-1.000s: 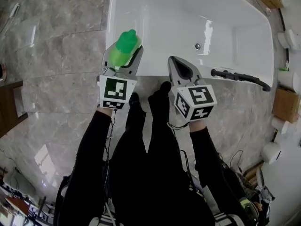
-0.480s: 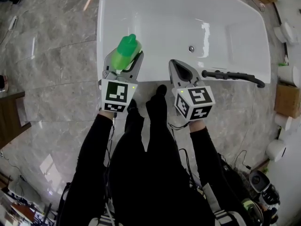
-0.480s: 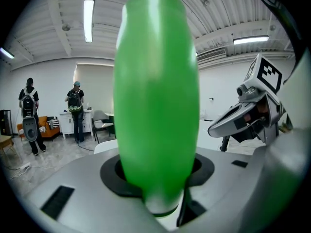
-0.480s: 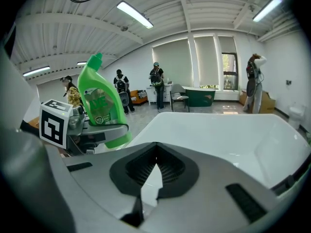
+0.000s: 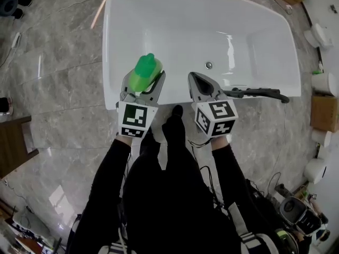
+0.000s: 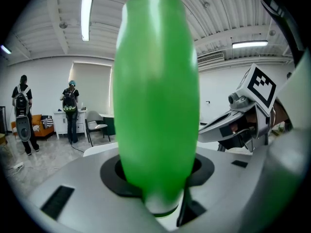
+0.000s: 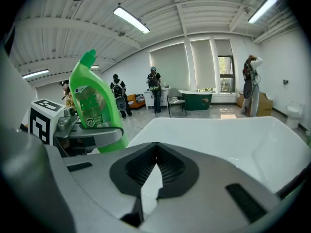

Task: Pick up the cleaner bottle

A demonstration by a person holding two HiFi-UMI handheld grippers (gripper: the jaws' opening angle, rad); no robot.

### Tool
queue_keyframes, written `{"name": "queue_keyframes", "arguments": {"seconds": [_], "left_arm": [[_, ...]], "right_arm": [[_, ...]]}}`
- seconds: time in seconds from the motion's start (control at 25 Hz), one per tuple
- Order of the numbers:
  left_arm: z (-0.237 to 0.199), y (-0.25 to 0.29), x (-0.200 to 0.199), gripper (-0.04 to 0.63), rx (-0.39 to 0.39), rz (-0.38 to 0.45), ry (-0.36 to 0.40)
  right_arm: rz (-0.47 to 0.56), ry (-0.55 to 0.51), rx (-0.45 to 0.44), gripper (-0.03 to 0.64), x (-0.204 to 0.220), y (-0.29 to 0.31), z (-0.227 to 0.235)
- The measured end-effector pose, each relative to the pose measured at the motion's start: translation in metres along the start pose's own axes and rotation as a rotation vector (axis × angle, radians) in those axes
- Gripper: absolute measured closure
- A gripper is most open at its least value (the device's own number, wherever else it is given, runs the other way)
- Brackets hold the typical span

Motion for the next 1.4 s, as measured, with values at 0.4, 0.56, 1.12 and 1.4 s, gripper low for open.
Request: {"name": "queue_keyframes", "arguments": {"seconds": [0.4,0.56,1.12,1.4], "left_arm": [[0.025,0.025,-0.039,0.396,0.01,0.018,0.019],[0.034,0.033,-0.052,0.396,0.016,0.023,0.033],[0.053,0.058,-0.082,0.396,0.022,0.029,0.073],[0.054,0.066,-0.095,0.396,0.019,0.036,0.087]], "right_arm": [[0.023,0.034,-0.008,0.615,-0.009,-0.014,0.045],[0.025,0.032,-0.012,0.615,-0.015,-0.016,0.059],[0.092,-0.05,-0.055,0.615,-0.047,-0.019,0.082],[0.11,-0.064,-0.058,0.615,-0.055,-0.02,0.092]]}}
Point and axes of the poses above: the fingertips, and each gripper's own axes: y forward along the fingers, z to its right, x out of its underside, the point moved 5 cm from there along -y, backward along the fingers, and after that the axes turned 9 degrees about -z, right-handed, at the moved point
